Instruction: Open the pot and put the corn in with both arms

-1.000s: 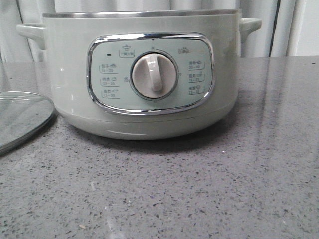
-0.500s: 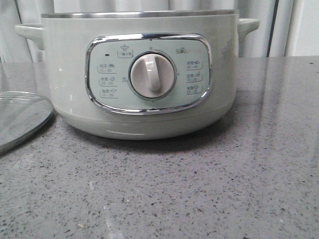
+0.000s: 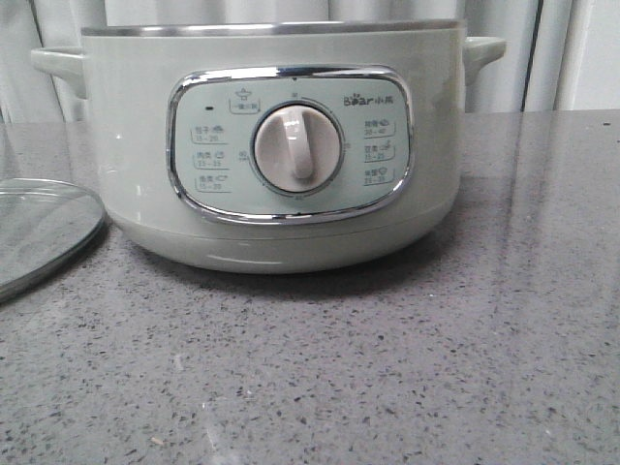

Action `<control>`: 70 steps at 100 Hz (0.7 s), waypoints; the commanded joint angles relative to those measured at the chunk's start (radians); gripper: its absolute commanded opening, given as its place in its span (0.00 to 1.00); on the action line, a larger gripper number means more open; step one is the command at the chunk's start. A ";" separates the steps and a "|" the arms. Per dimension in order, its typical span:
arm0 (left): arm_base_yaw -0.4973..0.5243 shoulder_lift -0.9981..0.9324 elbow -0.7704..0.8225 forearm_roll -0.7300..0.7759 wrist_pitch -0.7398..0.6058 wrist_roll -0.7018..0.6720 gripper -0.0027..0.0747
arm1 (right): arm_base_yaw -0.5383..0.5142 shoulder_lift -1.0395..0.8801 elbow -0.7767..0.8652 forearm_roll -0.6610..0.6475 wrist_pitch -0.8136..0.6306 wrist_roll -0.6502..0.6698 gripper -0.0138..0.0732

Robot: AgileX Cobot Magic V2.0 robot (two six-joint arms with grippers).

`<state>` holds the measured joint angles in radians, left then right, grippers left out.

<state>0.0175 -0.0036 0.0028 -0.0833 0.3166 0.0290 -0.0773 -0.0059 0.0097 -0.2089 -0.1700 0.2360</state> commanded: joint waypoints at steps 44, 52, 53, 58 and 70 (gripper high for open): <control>0.002 -0.030 0.021 -0.005 -0.057 -0.008 0.01 | -0.008 -0.027 0.019 0.196 0.474 -0.263 0.09; 0.002 -0.030 0.021 -0.005 -0.057 -0.008 0.01 | -0.008 -0.027 0.019 0.196 0.474 -0.263 0.09; 0.002 -0.030 0.021 -0.005 -0.057 -0.008 0.01 | -0.008 -0.027 0.019 0.196 0.474 -0.263 0.09; 0.002 -0.030 0.021 -0.005 -0.057 -0.008 0.01 | -0.008 -0.027 0.019 0.196 0.474 -0.263 0.09; 0.002 -0.030 0.021 -0.005 -0.057 -0.008 0.01 | -0.008 -0.027 0.019 0.196 0.474 -0.263 0.09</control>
